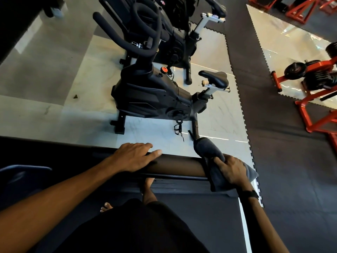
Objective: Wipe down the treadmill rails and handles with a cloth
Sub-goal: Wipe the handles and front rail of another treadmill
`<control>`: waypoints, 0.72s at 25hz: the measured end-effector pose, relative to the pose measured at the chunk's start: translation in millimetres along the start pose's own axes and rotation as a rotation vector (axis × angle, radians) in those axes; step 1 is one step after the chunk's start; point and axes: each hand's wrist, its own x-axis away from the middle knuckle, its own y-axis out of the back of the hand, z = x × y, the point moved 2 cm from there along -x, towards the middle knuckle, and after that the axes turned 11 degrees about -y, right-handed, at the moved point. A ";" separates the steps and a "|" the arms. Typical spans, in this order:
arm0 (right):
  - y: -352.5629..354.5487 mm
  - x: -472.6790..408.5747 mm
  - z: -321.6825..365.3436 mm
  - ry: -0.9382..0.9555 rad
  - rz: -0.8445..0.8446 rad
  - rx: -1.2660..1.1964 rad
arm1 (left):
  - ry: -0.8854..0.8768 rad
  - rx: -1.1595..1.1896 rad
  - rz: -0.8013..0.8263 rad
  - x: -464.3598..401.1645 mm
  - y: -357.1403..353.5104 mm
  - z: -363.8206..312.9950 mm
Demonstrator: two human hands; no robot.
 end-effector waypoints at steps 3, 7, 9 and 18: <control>-4.2 19.5 13.8 0.169 -0.069 -0.050 | 0.039 0.394 -0.155 5.7 18.5 3.8; -22.7 44.5 74.3 0.407 -0.055 -0.012 | 0.092 0.527 -0.370 31.1 53.3 34.0; -39.1 65.5 119.8 0.537 0.004 0.074 | 0.164 0.567 -0.483 54.7 67.4 59.0; -82.3 130.4 312.8 0.932 0.090 0.084 | 0.417 0.669 -0.883 195.8 92.3 131.0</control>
